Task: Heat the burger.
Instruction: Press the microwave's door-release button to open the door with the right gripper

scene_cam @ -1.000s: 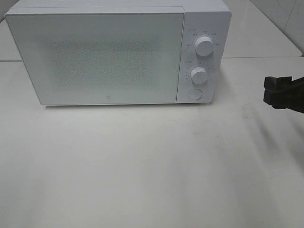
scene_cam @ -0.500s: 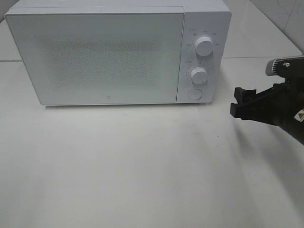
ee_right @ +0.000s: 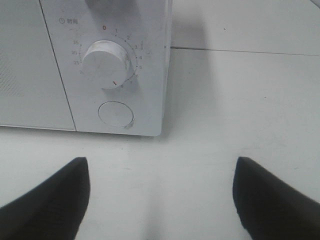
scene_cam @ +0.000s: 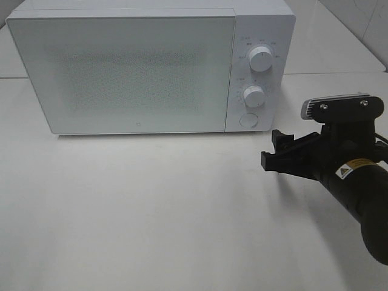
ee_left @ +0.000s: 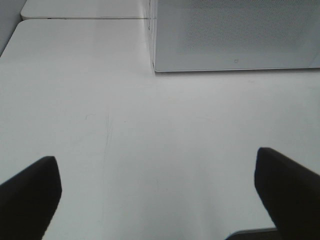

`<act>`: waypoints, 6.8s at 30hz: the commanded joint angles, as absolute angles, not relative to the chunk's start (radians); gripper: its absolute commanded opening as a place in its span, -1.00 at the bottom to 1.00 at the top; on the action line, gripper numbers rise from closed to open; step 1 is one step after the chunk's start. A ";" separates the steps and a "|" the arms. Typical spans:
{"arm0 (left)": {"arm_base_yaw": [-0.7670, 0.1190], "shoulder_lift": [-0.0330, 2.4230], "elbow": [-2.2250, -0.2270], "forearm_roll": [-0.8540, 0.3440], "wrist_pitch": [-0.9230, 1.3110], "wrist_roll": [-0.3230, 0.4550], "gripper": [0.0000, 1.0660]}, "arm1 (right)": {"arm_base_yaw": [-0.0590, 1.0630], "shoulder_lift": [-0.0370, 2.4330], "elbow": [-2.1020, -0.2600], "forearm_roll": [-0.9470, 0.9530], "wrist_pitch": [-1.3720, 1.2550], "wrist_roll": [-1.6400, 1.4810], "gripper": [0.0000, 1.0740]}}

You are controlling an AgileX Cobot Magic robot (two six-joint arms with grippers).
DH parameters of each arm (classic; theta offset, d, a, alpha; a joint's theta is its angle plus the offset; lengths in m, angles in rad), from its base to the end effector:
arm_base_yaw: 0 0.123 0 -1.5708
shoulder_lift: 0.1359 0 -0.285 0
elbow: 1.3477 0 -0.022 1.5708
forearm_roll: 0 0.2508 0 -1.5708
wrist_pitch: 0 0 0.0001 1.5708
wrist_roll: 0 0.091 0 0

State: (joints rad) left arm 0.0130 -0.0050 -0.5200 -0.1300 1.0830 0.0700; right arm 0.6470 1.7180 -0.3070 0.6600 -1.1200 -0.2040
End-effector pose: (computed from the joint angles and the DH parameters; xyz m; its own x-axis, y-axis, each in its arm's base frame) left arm -0.0092 -0.0105 0.2815 -0.4496 0.0029 -0.8932 0.0933 0.9947 -0.0437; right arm 0.2175 0.1014 0.1361 -0.2461 -0.0587 -0.9675 -0.0528 0.9975 -0.0471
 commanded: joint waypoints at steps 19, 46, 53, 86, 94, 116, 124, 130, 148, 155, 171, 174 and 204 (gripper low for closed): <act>0.016 -0.021 -0.520 -0.137 1.072 0.066 0.86 | 0.691 1.728 -0.346 0.681 -1.097 0.142 0.41; 0.016 -0.021 -0.520 -0.137 1.072 0.066 0.86 | 0.691 1.732 -0.346 0.689 -1.019 1.315 -1.00; 0.016 -0.021 -0.520 -0.137 1.072 0.066 0.86 | 0.688 1.732 -0.346 0.690 -0.997 1.341 -1.00; 0.016 -0.021 -0.520 -0.137 1.072 0.066 0.86 | 0.615 2.006 -0.722 0.738 -0.919 1.236 -1.00; 0.016 -0.021 -0.520 -0.136 1.072 0.066 0.86 | 0.588 2.052 -0.778 0.738 -0.889 1.224 -1.00; 0.016 -0.021 -0.520 -0.136 1.072 0.066 0.86 | 0.560 2.111 -0.846 0.739 -0.868 1.231 -1.00; 0.016 -0.021 -0.520 -0.136 1.072 0.066 0.86 | 0.560 2.112 -0.866 0.726 -0.865 1.231 -1.00; 0.016 -0.021 -0.520 -0.136 1.072 0.066 0.86 | 0.560 2.130 -0.884 0.727 -0.872 1.228 -1.00; 0.016 -0.021 -0.520 -0.136 1.072 0.066 0.86 | 0.549 2.151 -0.952 0.771 -1.018 1.227 -1.00; 0.016 -0.021 -0.520 -0.136 1.072 0.066 0.86 | 0.525 2.151 -1.012 0.768 -1.114 1.179 -1.00; 0.016 -0.021 -0.520 -0.136 1.072 0.066 0.86 | 0.513 2.151 -1.063 0.775 -1.100 1.134 -1.00; 0.016 -0.021 -0.520 -0.136 1.072 0.066 0.86 | 0.517 2.151 -1.063 0.775 -1.090 1.124 -1.00; 0.016 -0.021 -0.520 -0.136 1.072 0.066 0.86 | 0.552 2.026 -0.867 0.790 -0.654 1.040 -1.00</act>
